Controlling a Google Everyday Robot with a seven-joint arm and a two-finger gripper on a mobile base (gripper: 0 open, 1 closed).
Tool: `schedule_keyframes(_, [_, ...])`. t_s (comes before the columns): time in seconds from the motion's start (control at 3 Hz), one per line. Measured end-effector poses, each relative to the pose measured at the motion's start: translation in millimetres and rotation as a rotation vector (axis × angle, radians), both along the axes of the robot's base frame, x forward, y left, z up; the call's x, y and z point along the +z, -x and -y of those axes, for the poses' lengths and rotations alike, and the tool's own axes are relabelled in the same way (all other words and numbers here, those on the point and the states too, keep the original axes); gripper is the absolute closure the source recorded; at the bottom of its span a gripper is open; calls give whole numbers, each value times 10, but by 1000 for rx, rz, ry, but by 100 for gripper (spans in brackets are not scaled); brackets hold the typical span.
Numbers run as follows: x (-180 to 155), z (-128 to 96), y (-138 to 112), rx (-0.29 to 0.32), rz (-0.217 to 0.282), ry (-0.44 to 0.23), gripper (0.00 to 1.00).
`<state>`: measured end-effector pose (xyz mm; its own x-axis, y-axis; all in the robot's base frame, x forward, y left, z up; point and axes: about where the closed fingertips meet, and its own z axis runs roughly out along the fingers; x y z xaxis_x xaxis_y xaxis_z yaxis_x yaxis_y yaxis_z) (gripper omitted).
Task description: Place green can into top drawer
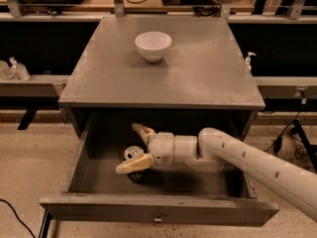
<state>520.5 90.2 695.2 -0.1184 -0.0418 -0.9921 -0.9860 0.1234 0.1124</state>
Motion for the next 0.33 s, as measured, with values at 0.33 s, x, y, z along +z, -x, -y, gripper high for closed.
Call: schedule_keyframes(0.33, [0, 0, 0, 0, 0, 0, 0])
